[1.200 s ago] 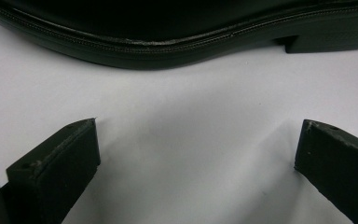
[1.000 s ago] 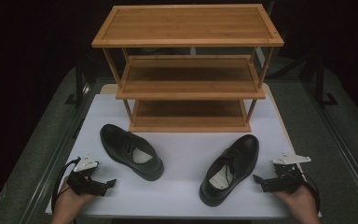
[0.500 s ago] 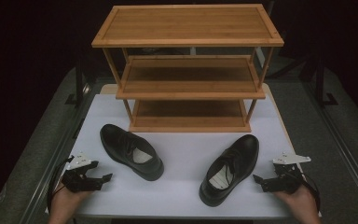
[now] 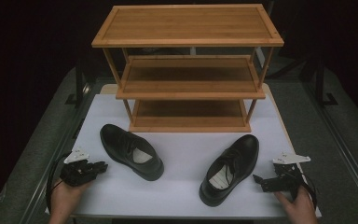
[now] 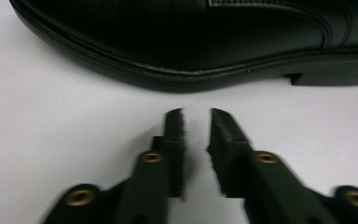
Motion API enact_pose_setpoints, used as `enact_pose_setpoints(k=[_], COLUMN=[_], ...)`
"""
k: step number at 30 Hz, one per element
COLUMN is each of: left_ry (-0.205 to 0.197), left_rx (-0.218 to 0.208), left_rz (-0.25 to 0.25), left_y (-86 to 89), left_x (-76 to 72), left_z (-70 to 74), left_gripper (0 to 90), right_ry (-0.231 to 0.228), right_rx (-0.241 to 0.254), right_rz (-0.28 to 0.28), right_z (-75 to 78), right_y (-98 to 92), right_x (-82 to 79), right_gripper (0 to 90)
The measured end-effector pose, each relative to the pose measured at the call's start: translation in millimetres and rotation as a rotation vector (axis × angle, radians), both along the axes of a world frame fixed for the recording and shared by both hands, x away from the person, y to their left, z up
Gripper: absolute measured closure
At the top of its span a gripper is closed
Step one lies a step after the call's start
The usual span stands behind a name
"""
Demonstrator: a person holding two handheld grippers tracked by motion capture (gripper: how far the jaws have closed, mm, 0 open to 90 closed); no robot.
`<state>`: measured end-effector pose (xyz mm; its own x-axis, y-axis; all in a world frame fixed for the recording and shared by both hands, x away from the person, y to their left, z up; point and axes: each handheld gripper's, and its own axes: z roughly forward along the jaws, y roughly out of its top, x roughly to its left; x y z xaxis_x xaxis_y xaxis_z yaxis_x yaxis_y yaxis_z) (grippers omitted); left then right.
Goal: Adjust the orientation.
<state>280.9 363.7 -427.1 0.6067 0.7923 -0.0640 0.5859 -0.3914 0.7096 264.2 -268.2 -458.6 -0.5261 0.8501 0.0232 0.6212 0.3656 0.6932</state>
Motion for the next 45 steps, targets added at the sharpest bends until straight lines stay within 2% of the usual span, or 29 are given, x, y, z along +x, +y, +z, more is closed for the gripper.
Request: enact_pose_setpoints(k=[3,7,13,19,24,28,30,32,35,41,45], left_ry=[0.015,0.001,-0.018,-0.051,-0.069,-0.075,-0.074,-0.071,-0.082,-0.062,-0.057], left_rx=[-0.017,0.002,-0.006,-0.010,0.009,0.031,0.019,0.041,0.037,0.060,0.051], left_rz=[0.009,0.036,0.066,0.094,0.118,0.130,0.140,0.144,0.150,0.161,0.161], left_y=[1.5,5.0,16.2,24.7,27.2,29.4,32.7,34.6,38.0,40.3,39.3], left_x=[6.1,12.6,23.9,43.4,63.2,78.0,85.0,92.5,103.0,126.2,137.0], left_z=[4.4,10.6,15.7,24.3,27.8,28.0,26.7,25.7,24.8,19.9,16.2], left_gripper=[89.7,89.8,89.8,89.8,89.8,89.8,89.8,89.8,89.9,89.9,89.9], right_ry=[0.003,0.002,0.001,0.003,-0.003,-0.002,-0.002,-0.003,-0.002,-0.003,-0.003], right_rx=[0.002,0.002,0.001,0.001,0.002,0.003,0.003,0.002,0.003,0.004,0.005], right_rz=[0.001,0.001,0.003,0.003,0.002,0.002,0.002,0.002,0.002,0.002,0.002], right_z=[0.1,-0.1,-0.1,-0.1,-0.4,-0.4,-0.4,-0.4,-0.4,-0.4,-0.5], right_y=[-0.4,-0.5,-0.3,-0.4,-0.4,-0.4,-0.4,-0.5,-0.5,-0.8,-0.8], right_x=[0.4,0.3,0.5,0.8,0.3,0.3,0.3,0.3,0.4,0.4,0.3], right_gripper=[2.7,2.7,2.7,2.7,2.7,2.7,2.7,2.7,2.8,2.9,2.9])
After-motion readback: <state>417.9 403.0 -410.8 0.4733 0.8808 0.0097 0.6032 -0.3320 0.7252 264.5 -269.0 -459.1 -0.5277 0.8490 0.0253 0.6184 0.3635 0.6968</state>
